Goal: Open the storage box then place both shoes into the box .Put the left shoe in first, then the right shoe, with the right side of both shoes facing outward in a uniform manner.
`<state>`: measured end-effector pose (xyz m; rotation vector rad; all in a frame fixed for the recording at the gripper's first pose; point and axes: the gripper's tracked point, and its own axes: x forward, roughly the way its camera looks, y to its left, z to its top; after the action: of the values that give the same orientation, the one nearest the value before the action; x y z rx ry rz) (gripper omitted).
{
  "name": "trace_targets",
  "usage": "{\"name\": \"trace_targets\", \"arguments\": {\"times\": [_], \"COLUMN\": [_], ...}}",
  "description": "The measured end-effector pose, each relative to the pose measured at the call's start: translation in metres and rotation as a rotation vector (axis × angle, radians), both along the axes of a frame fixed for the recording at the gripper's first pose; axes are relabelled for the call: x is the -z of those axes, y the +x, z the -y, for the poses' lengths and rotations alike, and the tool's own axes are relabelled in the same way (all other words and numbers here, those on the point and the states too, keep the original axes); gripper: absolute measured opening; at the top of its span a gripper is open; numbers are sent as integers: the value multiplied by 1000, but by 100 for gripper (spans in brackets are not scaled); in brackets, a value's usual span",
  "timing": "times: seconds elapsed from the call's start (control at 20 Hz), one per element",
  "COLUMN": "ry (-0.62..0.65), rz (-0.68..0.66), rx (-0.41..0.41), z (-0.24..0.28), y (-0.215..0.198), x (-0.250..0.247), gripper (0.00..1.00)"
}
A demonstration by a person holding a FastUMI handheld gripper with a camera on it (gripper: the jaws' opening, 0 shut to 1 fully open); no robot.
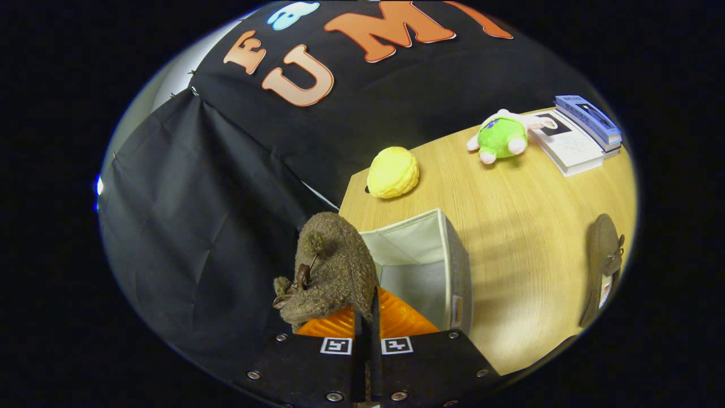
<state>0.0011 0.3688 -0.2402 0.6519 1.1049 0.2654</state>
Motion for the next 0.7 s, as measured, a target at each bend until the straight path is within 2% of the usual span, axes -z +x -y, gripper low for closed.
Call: {"name": "trace_targets", "arguments": {"times": [0.6, 0.7], "ry": [-122, -122], "rz": [-199, -222], "rx": [44, 26], "z": [-28, -35], "y": [-15, -21], "x": [69, 77], "gripper": [6, 7]}}
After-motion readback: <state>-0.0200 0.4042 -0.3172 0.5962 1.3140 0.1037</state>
